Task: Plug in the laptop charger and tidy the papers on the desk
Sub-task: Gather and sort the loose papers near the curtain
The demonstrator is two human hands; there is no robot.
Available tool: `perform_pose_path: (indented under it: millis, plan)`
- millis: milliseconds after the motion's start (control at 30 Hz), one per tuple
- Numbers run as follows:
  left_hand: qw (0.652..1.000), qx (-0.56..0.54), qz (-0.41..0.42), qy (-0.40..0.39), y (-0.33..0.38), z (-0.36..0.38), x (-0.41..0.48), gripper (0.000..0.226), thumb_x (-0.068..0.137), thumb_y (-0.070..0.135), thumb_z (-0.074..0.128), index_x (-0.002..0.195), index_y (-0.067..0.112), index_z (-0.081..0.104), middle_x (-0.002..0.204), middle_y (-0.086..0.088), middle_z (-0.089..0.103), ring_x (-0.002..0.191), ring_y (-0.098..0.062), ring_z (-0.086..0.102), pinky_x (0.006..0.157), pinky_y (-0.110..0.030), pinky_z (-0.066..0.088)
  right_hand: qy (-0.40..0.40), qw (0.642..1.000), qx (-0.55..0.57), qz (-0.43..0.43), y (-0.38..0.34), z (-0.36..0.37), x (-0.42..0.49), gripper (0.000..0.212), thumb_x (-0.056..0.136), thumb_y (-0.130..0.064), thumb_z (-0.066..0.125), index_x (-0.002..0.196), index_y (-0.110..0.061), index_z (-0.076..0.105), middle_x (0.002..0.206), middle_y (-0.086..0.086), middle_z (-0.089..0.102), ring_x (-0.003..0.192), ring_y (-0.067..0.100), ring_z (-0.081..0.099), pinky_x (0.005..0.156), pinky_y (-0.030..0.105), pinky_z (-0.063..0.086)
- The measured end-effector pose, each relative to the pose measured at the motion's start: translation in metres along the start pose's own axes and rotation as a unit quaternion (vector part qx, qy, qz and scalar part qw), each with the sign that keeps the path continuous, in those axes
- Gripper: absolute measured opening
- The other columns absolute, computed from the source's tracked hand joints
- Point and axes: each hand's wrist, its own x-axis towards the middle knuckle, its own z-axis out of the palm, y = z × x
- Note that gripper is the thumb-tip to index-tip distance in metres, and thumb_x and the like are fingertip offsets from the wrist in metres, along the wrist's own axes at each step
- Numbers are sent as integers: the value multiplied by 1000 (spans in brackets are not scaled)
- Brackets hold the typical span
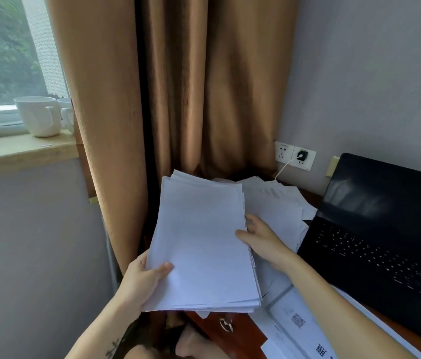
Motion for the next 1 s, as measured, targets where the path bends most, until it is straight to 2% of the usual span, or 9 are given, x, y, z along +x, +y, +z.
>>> perform_pose_path:
  millis: [100,200,333,433,533,600,733,833,1000]
  plan:
    - [999,15,-18,-27,-4,-6,-4,32,91,25,81,120,28,69,109,2,80,96,-24,77,96,-49,59,12,999,-23,-22,7,15,2,40,96,0,51,128,-24,55,118,-4,70,110,16,68,89,28,56]
    - [998,11,-48,-36,-10,-12,-9,35,91,35,80,123,28,68,110,3,79,100,-23,76,97,-46,58,-6,998,-41,-50,11,29,1,48,98,3,45,129,-32,56,123,-13,68,114,3,64,97,21,51]
    - [993,-15,-85,-77,-21,-20,-17,35,98,23,72,131,30,61,116,2,78,107,-24,75,104,-48,54,-17,994,-55,-94,18,43,2,49,99,3,40,137,-24,57,130,-13,67,124,4,59,108,24,44]
    - [997,-3,-66,-38,-30,-28,-18,33,101,14,67,130,30,62,112,1,79,104,-27,76,102,-52,55,-38,994,-33,-93,17,47,0,42,102,0,43,135,-21,60,127,-7,70,121,11,63,106,28,48]
    - [998,-30,-54,20,-36,-41,-21,31,100,14,68,127,29,63,109,-3,80,100,-32,77,96,-54,57,-62,993,-54,-80,21,47,-5,41,105,-9,46,131,-36,62,118,3,73,114,20,67,103,31,51]
    - [997,-46,-45,47,-42,-53,-24,29,100,15,69,125,28,63,111,-5,79,100,-33,76,96,-56,57,-53,991,-105,-70,27,45,-10,42,104,-8,48,134,-36,56,120,-3,71,118,13,63,108,27,46]
    - [993,-71,-29,88,-49,-78,-28,31,100,14,67,130,23,63,117,-10,77,104,-38,74,96,-61,55,-111,948,-282,-95,43,39,-22,63,94,-20,58,151,-40,39,147,-13,45,141,4,29,122,29,23]
    - [990,-89,-18,111,-47,-91,-30,29,101,9,65,129,15,63,115,-12,77,99,-36,74,87,-49,57,-173,903,-381,-96,39,37,-35,84,88,-41,65,157,-46,18,160,-21,16,149,0,1,124,32,8]
    - [987,-101,-9,125,-41,-107,-33,32,100,10,66,131,13,62,115,-12,77,97,-34,74,77,-43,57,-195,847,-480,-120,36,42,-45,111,74,-71,67,159,-46,-2,161,-30,-7,147,-2,-18,121,31,-6]
